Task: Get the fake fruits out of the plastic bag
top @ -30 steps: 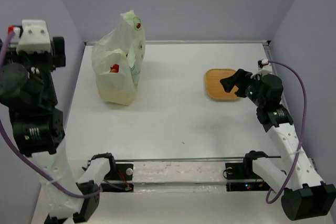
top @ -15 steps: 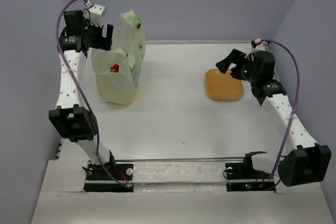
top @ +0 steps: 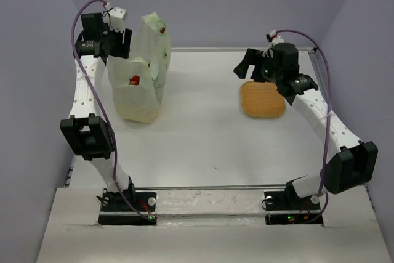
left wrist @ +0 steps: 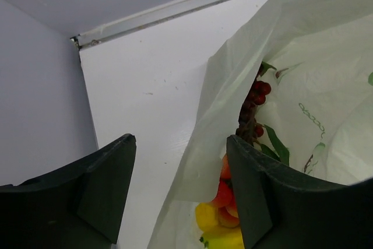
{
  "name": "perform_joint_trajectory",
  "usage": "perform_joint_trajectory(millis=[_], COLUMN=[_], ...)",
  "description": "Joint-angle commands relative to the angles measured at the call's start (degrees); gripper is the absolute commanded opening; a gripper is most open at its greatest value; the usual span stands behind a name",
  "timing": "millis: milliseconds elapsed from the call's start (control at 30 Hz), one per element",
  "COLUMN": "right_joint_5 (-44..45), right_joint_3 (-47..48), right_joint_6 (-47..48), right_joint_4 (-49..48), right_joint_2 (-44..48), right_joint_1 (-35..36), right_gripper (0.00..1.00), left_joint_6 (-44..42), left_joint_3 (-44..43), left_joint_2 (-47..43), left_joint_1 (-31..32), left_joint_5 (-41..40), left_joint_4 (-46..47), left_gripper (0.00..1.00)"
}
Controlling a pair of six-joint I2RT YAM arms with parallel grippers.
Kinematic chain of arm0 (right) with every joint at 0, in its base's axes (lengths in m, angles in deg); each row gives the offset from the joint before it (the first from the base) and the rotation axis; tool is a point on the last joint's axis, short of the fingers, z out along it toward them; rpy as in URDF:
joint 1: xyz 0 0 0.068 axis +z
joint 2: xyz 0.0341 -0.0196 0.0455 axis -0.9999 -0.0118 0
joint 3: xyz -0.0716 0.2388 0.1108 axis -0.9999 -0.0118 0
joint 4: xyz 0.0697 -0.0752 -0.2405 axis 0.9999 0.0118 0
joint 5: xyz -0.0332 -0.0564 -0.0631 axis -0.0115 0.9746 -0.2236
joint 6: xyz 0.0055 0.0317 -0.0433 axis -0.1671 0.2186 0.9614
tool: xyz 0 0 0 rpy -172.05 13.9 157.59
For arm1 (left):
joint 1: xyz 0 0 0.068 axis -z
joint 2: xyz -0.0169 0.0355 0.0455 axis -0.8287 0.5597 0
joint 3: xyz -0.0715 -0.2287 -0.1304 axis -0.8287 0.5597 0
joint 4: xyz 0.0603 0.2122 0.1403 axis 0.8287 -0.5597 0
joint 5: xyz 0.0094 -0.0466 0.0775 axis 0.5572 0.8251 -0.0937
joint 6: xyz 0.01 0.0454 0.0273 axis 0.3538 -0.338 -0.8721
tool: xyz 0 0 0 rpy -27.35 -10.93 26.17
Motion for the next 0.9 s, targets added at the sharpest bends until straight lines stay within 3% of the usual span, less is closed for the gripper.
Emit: perform_joint_trajectory(millis=[0,100,133,167,233,267,333,567,867], right_joint_5=[1.57,-0.1,-0.11,-0.02,-0.02,0.33,1.47,2.62,-1.42], right_joint_3=[9.02,11.41,12.55,12.91,13.96,14.4,15.89,20.82,14.25], right_joint_6=[4.69,3.72,3.11,2.75,2.48,2.57,3.62,3.71,-1.29], right_joint_4=[0.44,-0.08,-0.17,-0.26,-0.35,-0.35,-0.52,-6.83,-12.65], right_joint_2=[-2.34,-4.36,-4.63,-4.98,-5.25,-5.33,-5.6,-9.55,-13.51], right_joint_1=[5.69,7.71,7.72,9.02,10.17,12.01,14.39,24.32,29.43], right_gripper=[0.96,0.96,0.96,0.94,0.91,0.89,0.88,0.78,0.49], left_joint_6=[-0.98,-1.51,-1.16,-0.72,0.51,1.65,1.57,-4.93,1.82], left_joint_3=[3.03,4.53,4.71,4.54,3.14,2.87,3.65,21.57,31.52], left_joint_2=[-2.37,-2.37,-2.19,-1.93,-2.02,-3.06,-5.26,-23.17,-28.38], left_joint_1=[0.2,0.2,0.2,0.2,0.2,0.29,1.87,16.79,22.79], left_joint_5=[0.29,-1.81,-2.43,-3.48,-3.32,-1.93,-0.86,-2.79,-6.04], left_joint_4=[2.44,4.38,4.65,4.91,3.95,3.6,3.07,8.16,6.41], left_gripper=[0.77,0.8,0.73,0.65,0.4,0.16,0.0,0.0,0.0])
